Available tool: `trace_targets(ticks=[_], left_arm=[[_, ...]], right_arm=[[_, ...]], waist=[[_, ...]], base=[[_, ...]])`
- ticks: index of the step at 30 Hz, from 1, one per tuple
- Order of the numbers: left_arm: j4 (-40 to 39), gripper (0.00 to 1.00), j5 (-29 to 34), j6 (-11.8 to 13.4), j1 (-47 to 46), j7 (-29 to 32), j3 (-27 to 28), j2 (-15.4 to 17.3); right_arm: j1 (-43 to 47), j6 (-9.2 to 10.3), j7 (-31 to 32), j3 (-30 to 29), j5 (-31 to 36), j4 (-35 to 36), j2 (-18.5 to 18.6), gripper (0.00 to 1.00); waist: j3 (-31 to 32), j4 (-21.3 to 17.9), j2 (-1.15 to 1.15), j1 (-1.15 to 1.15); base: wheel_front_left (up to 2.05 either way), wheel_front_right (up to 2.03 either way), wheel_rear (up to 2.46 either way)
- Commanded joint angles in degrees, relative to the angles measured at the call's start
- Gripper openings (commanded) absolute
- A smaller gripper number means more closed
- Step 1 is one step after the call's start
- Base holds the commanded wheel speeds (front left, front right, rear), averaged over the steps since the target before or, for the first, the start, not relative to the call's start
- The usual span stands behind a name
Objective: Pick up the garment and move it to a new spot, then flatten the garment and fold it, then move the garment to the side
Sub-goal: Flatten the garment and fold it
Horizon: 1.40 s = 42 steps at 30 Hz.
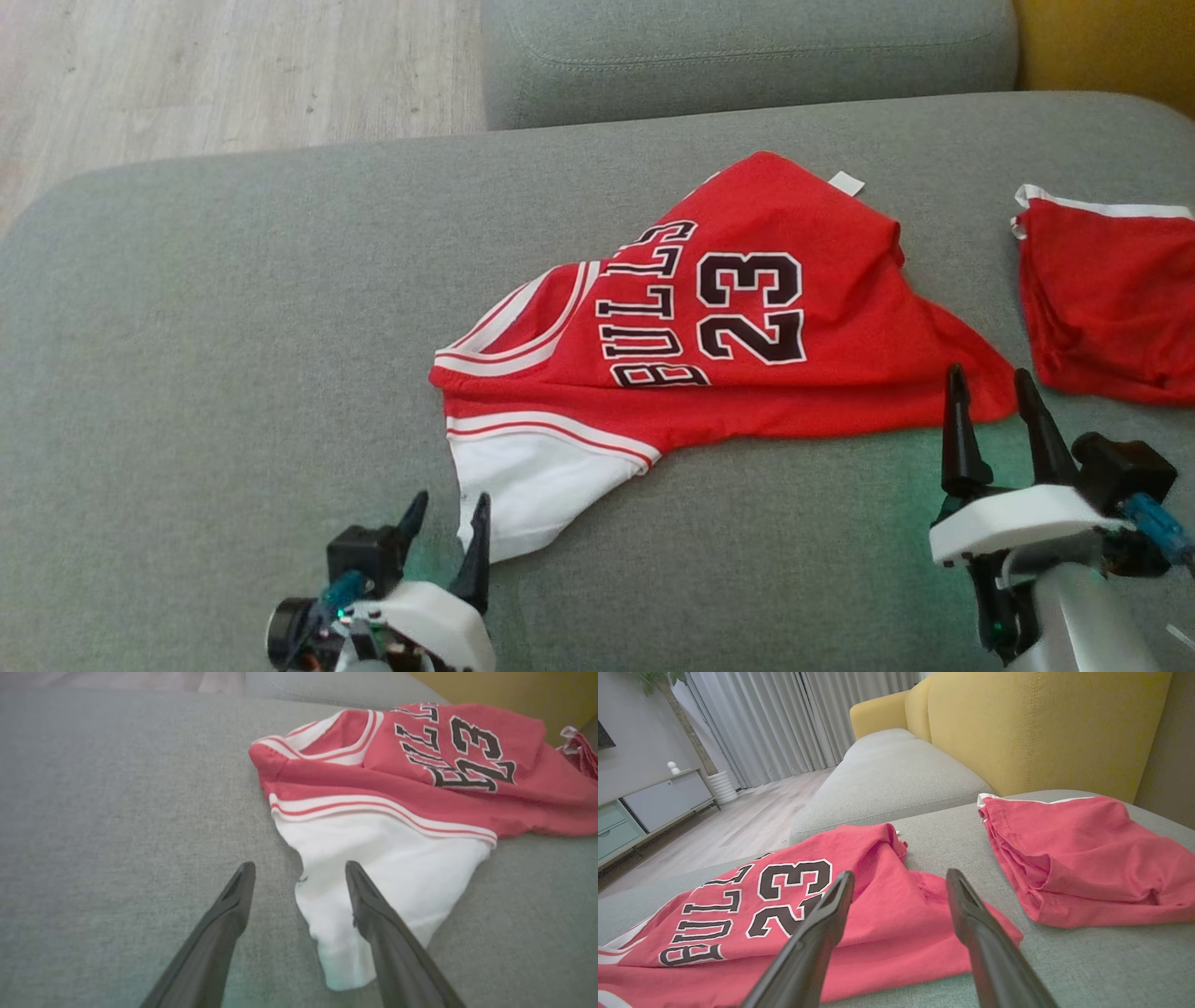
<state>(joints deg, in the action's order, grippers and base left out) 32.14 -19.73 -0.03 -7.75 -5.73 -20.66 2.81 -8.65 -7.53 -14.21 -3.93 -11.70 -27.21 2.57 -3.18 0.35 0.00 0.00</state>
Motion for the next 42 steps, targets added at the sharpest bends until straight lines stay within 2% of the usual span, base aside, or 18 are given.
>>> trace_targets(ticks=[1,6,13,14,15,16,17,22,33,42], left_arm=[[-0.89,1.00,-0.47,-0.34,-1.32,0.93,0.79,0.07],[0.45,1.00,-0.56,0.00,-1.13,5.16,-0.76,0.07],[0.29,1.00,-1.31,-2.03,-0.65,9.77,-3.24,0.07],[0.17,0.67,-1.46,-2.39,-0.54,10.32,-3.54,0.08],[0.17,0.67,-1.46,-2.39,-0.54,10.32,-3.54,0.08],[-0.04,0.22,-1.54,-2.68,-0.51,10.66,-3.80,0.16],[-0.35,0.00,-1.65,-2.86,-0.48,10.74,-3.92,0.23],[-2.89,0.00,-2.25,-2.79,-0.99,7.51,-3.03,0.32],[-9.35,0.00,-3.28,-1.56,-3.41,-7.02,1.80,0.55],[-15.37,0.00,-2.75,-0.97,-3.37,-9.22,4.85,0.32]], right_arm=[[-1.08,0.04,-0.70,1.49,-0.42,1.88,0.32,1.00],[-1.08,0.04,-0.71,1.54,-0.67,1.46,0.32,1.00],[-1.50,0.04,-0.72,1.62,-0.73,1.01,0.32,1.00],[-1.60,0.04,-0.72,1.65,-0.74,0.94,0.32,1.00],[-1.60,0.04,-0.72,1.65,-0.74,0.94,0.32,1.00],[-1.72,0.04,-0.72,1.66,-0.76,0.86,0.32,1.00],[-1.85,0.04,-0.72,1.63,-0.77,0.78,0.32,1.00],[-2.10,0.04,-0.55,0.94,-0.63,-0.20,0.31,1.00],[-2.71,0.04,0.80,-1.92,0.41,-3.65,0.31,1.00],[-4.19,0.04,3.01,-3.99,2.70,-8.91,0.31,1.00]], waist=[[0.02,0.01,0.00,0.00],[0.14,-0.03,0.00,0.00],[0.05,-0.30,0.00,0.00],[0.00,-0.38,0.00,0.00],[0.00,-0.38,0.00,0.00],[-0.08,-0.46,0.00,0.00],[-0.18,-0.54,0.00,0.00],[-0.41,-0.70,0.00,0.00],[-0.43,-0.47,0.00,0.00],[-0.85,0.11,0.00,0.00]], base=[[0.00,0.00,0.00],[0.00,0.00,0.00],[0.00,0.00,0.00],[0.00,0.00,0.00],[0.00,0.00,0.00],[0.00,0.00,0.00],[0.00,0.00,0.00],[0.00,0.00,0.00],[0.00,0.00,0.00],[0.00,0.00,0.00]])
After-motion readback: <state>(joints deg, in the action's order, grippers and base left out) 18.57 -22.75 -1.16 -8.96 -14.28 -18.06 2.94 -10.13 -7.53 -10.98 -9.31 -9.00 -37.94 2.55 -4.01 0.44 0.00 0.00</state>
